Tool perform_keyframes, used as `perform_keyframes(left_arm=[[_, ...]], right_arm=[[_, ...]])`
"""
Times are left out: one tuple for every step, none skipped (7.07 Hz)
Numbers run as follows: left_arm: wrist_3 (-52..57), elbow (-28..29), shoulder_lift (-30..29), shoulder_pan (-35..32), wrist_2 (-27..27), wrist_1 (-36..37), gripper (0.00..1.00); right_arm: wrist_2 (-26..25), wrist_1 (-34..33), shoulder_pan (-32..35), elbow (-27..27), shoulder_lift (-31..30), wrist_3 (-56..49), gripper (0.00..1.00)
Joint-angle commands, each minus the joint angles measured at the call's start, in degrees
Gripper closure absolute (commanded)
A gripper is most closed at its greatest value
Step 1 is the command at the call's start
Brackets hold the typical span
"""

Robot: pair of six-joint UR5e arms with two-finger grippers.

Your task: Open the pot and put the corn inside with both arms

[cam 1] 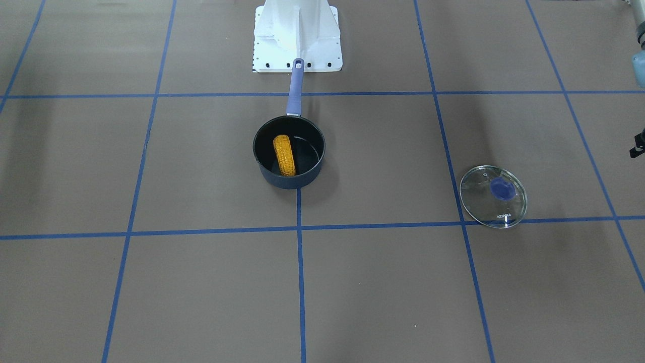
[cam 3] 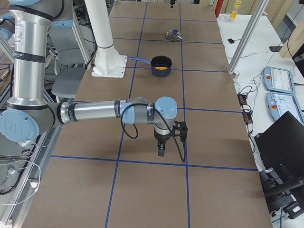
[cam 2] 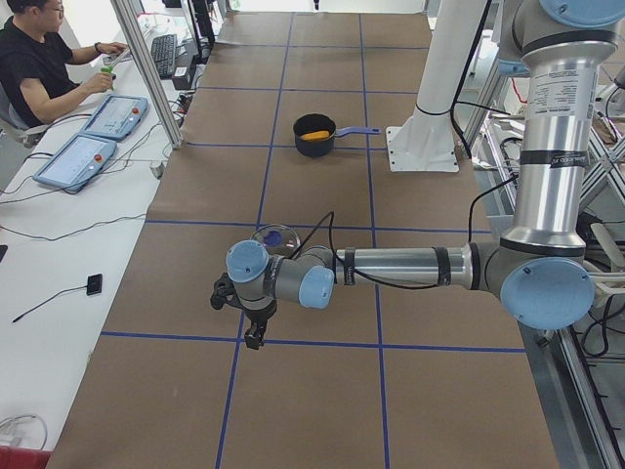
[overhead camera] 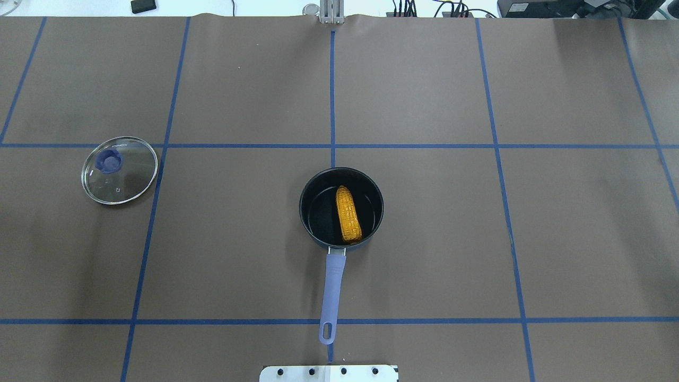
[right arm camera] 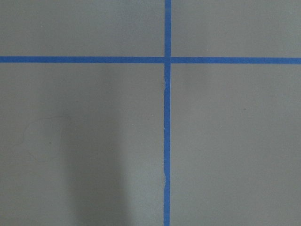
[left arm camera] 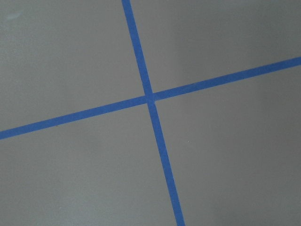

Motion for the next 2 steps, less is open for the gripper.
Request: perform_keyframes(left_arm=[[0.0,-0.2,0.0,-0.6,0.0,0.0,0.00],[0.0,-0.2,0.0,-0.6,0.0,0.0,0.00]], right_arm=[[0.0,0.0,0.0,0.1,0.0,0.0,0.00],[0.0,0.1,0.0,0.1,0.1,0.0,0.00]])
